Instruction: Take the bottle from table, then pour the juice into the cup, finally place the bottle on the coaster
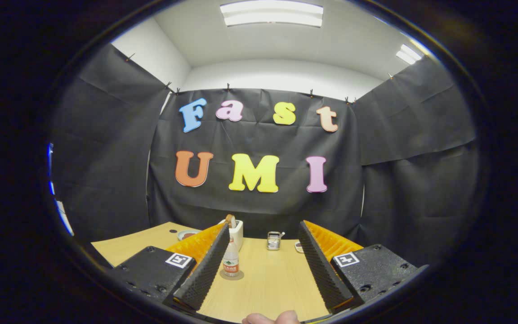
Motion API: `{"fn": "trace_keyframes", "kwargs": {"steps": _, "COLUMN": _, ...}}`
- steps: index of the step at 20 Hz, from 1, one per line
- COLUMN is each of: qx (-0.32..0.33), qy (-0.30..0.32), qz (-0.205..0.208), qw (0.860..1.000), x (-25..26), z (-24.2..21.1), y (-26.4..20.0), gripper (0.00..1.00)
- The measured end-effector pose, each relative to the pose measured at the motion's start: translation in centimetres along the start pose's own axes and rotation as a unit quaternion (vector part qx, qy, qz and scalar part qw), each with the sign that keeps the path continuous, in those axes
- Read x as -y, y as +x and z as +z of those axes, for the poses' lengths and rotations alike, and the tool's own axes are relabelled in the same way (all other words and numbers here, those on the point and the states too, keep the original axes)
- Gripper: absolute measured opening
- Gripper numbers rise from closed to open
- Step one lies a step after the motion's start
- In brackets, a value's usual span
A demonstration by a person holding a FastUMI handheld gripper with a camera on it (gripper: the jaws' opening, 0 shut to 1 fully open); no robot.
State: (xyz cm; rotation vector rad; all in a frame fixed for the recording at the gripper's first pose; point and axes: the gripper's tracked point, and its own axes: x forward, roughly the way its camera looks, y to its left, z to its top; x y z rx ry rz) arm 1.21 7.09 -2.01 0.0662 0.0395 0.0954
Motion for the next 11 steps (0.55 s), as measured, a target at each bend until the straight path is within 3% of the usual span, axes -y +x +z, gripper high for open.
{"fn": "trace_keyframes", "kwargs": {"steps": 11, "qx": -0.006, "qy": 0.003, "qz": 0.003, "qw": 1.000, "x": -0.29, "z": -0.14, "y": 0.57, "gripper": 0.99}}
